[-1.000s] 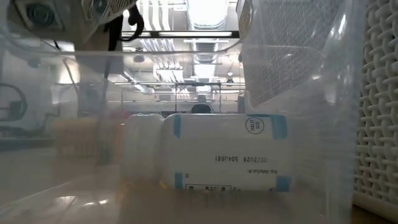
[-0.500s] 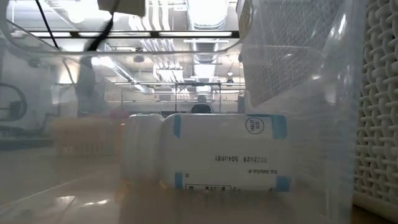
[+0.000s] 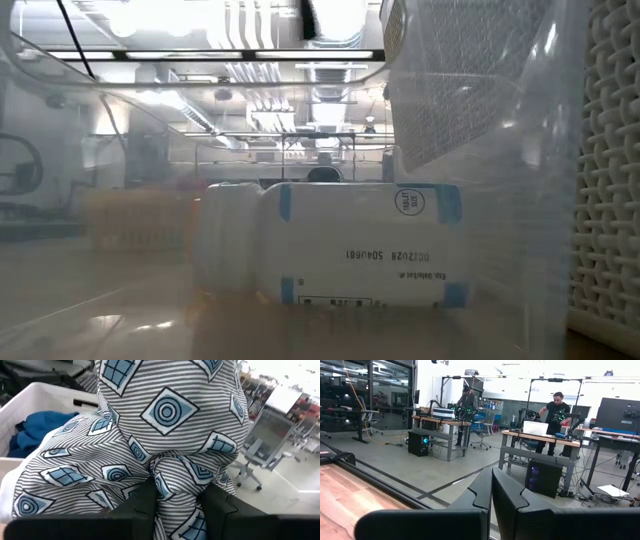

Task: Pick & Place Medicine items
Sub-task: Put the light blue patient gown into the white laundry bin

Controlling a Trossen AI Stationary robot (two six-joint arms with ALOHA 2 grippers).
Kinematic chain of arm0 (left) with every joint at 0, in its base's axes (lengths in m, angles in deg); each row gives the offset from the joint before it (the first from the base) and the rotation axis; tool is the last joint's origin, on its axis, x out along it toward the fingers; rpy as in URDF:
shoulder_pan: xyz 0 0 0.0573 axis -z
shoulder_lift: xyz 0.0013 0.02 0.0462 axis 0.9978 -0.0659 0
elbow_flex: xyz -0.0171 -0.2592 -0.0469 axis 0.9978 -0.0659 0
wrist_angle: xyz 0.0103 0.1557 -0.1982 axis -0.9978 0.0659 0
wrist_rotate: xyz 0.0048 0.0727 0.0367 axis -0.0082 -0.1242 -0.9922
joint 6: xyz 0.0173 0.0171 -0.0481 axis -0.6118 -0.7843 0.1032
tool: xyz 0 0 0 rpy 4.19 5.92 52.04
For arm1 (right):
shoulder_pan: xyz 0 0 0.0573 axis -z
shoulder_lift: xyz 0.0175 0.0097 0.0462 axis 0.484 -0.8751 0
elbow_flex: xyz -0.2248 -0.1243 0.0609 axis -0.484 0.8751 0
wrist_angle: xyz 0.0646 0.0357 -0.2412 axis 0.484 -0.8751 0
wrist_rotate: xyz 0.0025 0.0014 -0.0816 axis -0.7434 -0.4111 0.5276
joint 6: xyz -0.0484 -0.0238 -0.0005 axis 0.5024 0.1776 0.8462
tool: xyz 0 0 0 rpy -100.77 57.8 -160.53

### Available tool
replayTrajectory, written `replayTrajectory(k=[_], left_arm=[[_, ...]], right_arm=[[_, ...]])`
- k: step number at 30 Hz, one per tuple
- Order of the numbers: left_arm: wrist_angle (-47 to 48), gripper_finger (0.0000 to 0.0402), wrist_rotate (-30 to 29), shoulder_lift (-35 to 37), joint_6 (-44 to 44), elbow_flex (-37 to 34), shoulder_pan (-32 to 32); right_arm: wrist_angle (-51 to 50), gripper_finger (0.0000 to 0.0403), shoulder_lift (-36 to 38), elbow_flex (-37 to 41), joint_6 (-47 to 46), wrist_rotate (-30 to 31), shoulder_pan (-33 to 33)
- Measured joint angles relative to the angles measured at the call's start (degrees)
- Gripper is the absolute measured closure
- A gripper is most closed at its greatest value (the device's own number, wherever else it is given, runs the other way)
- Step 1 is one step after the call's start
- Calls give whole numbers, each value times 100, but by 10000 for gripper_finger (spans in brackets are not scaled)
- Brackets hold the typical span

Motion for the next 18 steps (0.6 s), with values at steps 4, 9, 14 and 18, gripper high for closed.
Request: replayTrajectory(k=[4, 9, 14, 18], left_arm=[[-365, 304, 2, 5, -10, 0, -69], [-903, 304, 2, 22, -11, 0, -144], [-1343, 304, 2, 22, -195, 0, -287], [-1718, 304, 2, 22, -189, 0, -391]], right_arm=[[0, 394, 0, 0, 0, 0, 0], [0, 394, 2, 0, 0, -1, -1], [0, 394, 1, 0, 0, 0, 0], [0, 394, 2, 0, 0, -1, -1]])
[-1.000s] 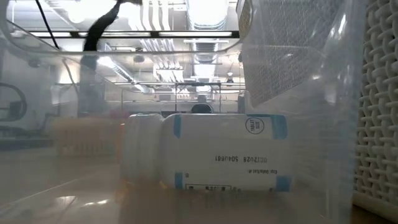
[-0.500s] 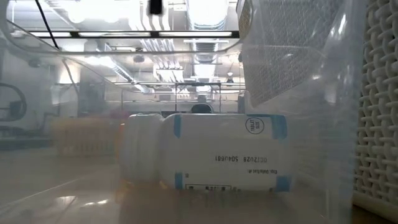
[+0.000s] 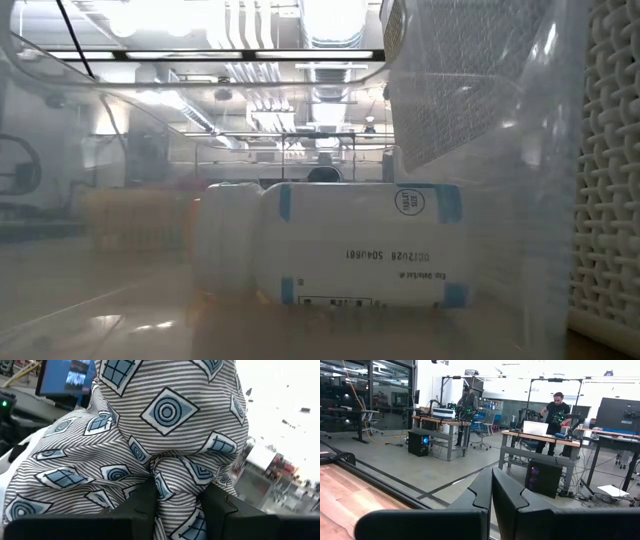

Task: Pick & Place Medicine items
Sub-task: Put the light blue patient gown into the white laundry bin

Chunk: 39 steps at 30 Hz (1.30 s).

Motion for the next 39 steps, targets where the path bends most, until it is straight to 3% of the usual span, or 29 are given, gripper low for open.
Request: replayTrajectory(k=[39], left_arm=[[-1508, 304, 22, -22, 381, -2, -1079]], right_arm=[[0, 394, 0, 0, 0, 1, -1]])
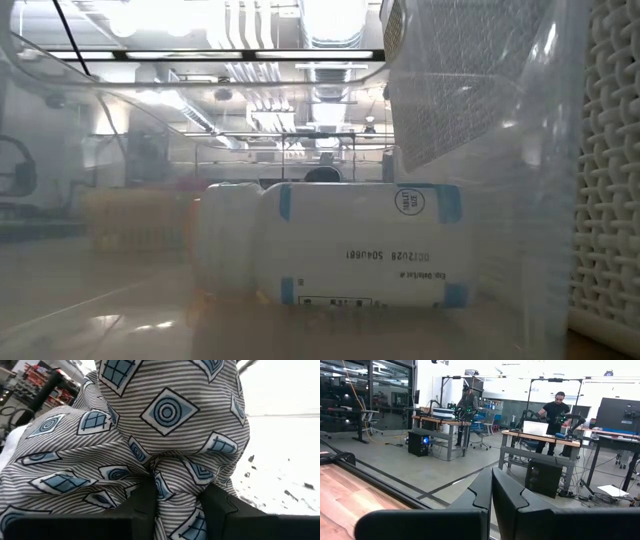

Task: Pick & Place Medicine items
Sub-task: Put the light blue patient gown into the white laundry bin

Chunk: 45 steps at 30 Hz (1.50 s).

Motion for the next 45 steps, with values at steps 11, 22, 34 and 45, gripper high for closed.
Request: replayTrajectory(k=[11, 22, 34, 45], left_arm=[[3, 304, 262, 0, 144, 0, -455], [-147, 304, 281, -173, 125, 5, -664], [181, 304, 297, -960, 104, 949, -872], [1056, 304, 519, -2047, -37, 2206, -1062]], right_arm=[[0, 394, 0, 0, 0, 0, 2], [1, 394, -1, 0, 0, -2, 0], [0, 394, -4, 0, 0, 0, 2], [0, 394, -2, 0, 0, -2, 0]])
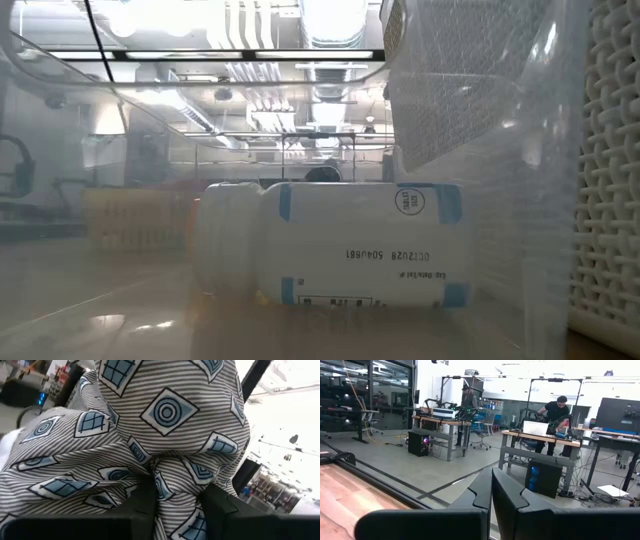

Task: Pick & Place Medicine items
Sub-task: Put the light blue patient gown into the white laundry bin

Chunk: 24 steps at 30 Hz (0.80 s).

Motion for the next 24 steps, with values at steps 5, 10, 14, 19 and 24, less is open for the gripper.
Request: replayTrajectory(k=[5, 10, 14, 19, 24], left_arm=[[106, 304, 17, -448, -340, 645, -20], [239, 304, 18, -815, -340, 980, -40], [207, 304, 14, -986, -346, 1114, -84], [208, 304, 2, -1177, -357, 1192, -175], [205, 304, 5, -1316, -310, 1203, -269]], right_arm=[[-1, 394, 0, 0, 0, 2, 2], [0, 394, 1, 0, 0, 2, 2], [0, 394, 1, 0, 0, 2, 2], [0, 394, 1, 0, 0, 0, 0], [0, 394, 0, 0, 1, 0, 1]])
